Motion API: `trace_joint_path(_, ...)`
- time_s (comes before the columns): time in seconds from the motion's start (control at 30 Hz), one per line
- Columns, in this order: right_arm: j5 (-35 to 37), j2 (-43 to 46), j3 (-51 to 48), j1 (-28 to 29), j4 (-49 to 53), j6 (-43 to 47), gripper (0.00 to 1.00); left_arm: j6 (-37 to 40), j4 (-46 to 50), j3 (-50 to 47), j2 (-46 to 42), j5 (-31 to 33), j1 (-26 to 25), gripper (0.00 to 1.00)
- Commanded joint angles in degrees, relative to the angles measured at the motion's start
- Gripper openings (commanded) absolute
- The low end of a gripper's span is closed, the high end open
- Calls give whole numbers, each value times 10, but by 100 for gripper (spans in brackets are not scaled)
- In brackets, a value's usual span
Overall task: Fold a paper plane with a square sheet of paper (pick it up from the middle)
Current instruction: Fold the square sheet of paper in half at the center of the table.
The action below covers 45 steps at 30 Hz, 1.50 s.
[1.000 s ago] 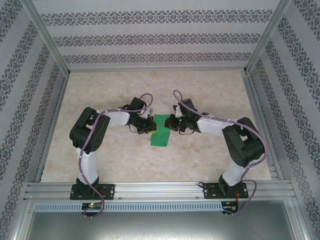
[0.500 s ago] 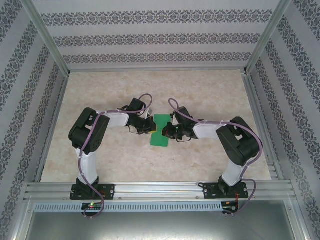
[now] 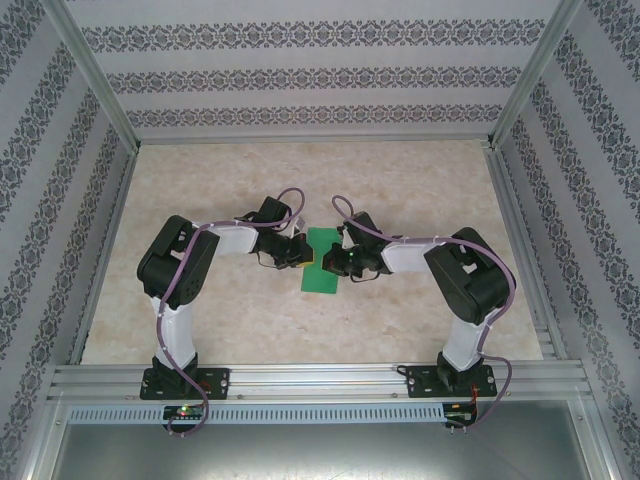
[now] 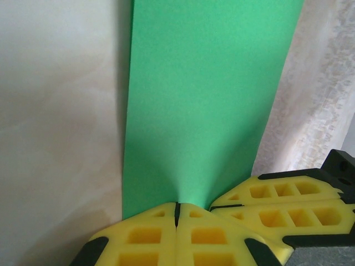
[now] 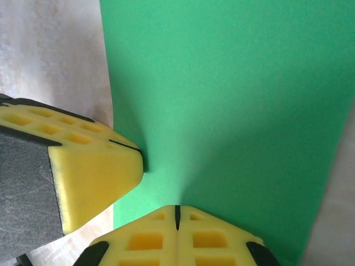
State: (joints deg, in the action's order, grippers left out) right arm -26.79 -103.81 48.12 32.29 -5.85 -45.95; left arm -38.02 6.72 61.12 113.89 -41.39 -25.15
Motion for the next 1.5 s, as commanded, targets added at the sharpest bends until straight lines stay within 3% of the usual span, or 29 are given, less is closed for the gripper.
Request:
trace_joint_path(0.0,-6,11,-52,-11,41,47,0,-8,106,-58,75,151,-8,0)
trace_joint_path(0.23,-25,64,-124,-40,54,95,0,-3,103,-65,83,149,-4,0)
trace_joint_path(0.43,-13,99,-47,-18,57,71,0,-2,102,-61,85,146,-4,0)
trace_joint_path(0.77,-43,4,11,14,12,45,0,-6,102,-61,85,143,-5,0)
trace_joint_path(1.07,-41,8,-43,15,36,60,0,-10,98,-64,86,147,-4,0)
trace_joint_path(1.47,-50,83,-156,15,102,98,0,-29,81,-76,87,141,0,0)
